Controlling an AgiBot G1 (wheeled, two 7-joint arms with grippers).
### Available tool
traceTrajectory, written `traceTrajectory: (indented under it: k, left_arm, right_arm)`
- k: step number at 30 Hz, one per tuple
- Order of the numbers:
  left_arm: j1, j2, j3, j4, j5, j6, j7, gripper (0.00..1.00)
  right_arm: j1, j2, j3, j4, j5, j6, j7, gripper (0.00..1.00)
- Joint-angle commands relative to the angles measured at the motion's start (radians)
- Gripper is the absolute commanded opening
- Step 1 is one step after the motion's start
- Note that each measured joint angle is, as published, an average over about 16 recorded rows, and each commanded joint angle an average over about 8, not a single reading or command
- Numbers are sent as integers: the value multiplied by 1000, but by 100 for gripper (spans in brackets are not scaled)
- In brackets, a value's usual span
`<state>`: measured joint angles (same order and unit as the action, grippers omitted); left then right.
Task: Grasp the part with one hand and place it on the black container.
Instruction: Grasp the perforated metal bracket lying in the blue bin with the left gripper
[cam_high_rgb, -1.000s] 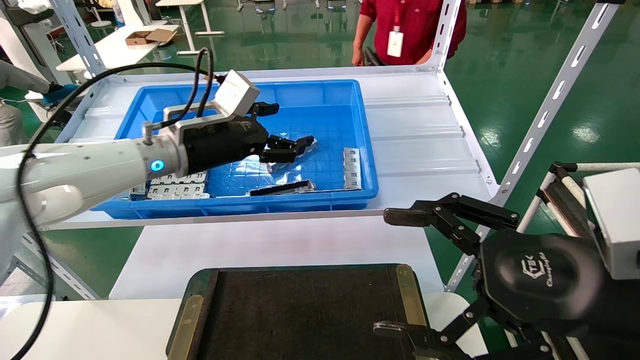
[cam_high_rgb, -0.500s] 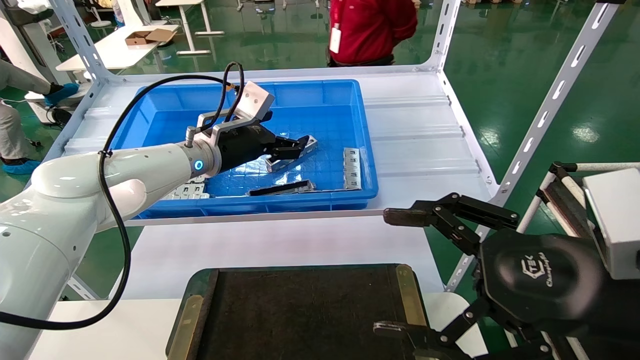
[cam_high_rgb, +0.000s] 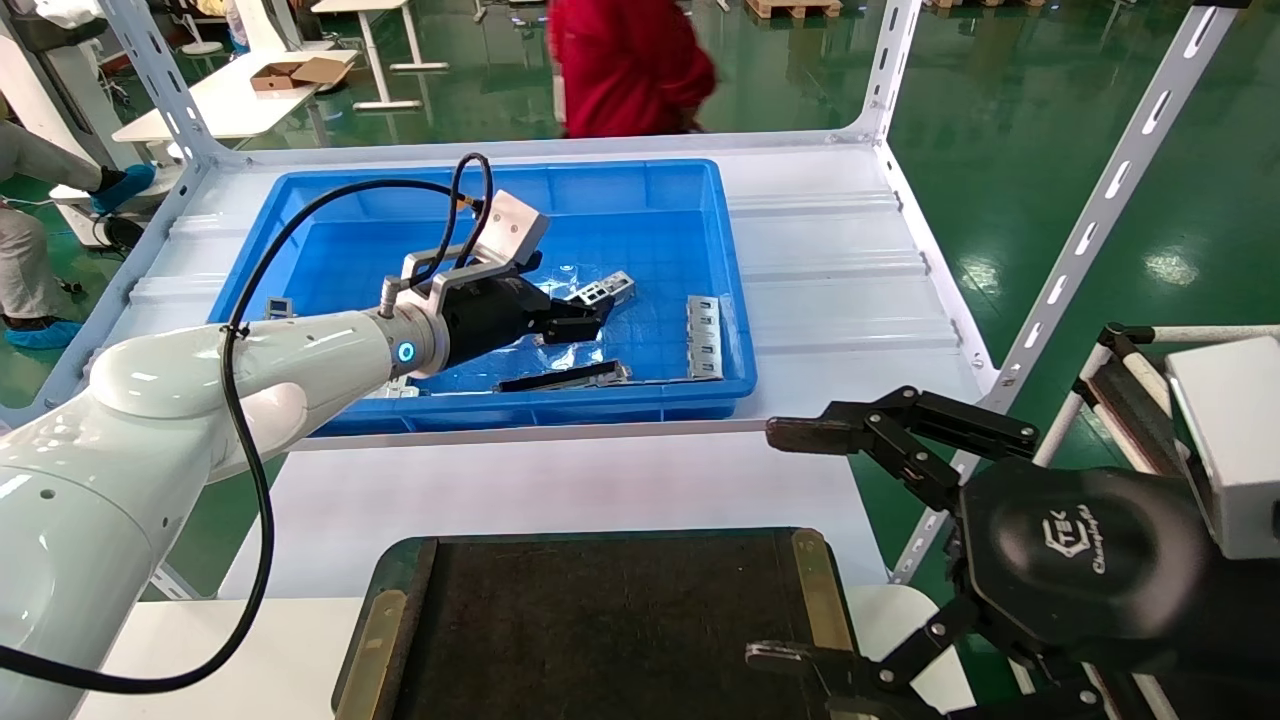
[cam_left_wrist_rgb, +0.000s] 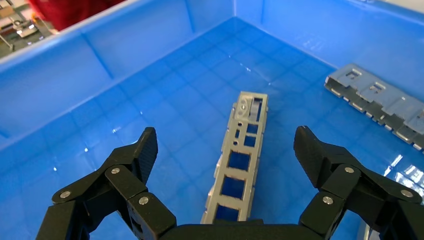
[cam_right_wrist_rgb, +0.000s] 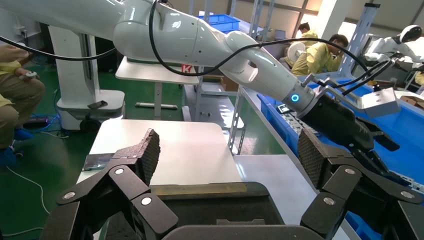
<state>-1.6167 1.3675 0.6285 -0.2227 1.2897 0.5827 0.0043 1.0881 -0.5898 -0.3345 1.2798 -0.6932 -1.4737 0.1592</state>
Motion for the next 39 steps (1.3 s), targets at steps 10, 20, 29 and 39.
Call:
traceTrajectory:
  k: [10, 20, 29, 39]
  left_arm:
    - [10, -2, 81, -19, -40, -27, -62, 0]
    - [15, -4, 136, -20, -79, -41, -83, 0]
    - [22, -5, 176, -21, -115, -44, -94, 0]
    - [25, -6, 216, -26, -155, -51, -97, 0]
  right_arm:
    - [0, 0, 0, 0, 0, 0, 0, 0]
    - [0, 0, -1, 0, 0, 0, 0, 0]
    - [0, 0, -1, 0, 1, 0, 0, 0]
    - [0, 0, -1, 0, 1, 0, -1, 0]
